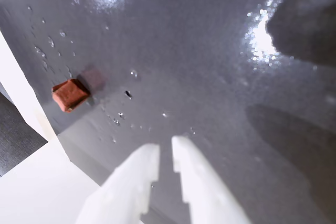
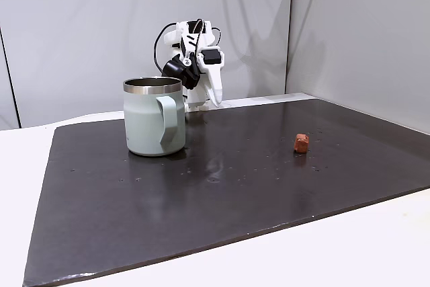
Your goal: Grasp a cube and put it in the cup.
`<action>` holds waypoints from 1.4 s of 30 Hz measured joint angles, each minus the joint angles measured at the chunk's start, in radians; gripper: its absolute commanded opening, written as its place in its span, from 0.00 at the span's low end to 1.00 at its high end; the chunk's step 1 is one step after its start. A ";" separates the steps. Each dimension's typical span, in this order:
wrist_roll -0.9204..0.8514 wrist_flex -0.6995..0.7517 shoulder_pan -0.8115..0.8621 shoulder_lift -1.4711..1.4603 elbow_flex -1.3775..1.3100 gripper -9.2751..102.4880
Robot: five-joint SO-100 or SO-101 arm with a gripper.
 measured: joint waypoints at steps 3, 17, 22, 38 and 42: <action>-0.002 0.000 -0.002 0.000 0.000 0.08; -0.003 0.000 -0.014 0.000 0.002 0.08; -0.043 -0.017 -0.044 0.000 0.000 0.08; -0.061 0.031 -0.130 -0.474 -0.517 0.08; -0.067 0.031 -0.137 -0.681 -0.681 0.08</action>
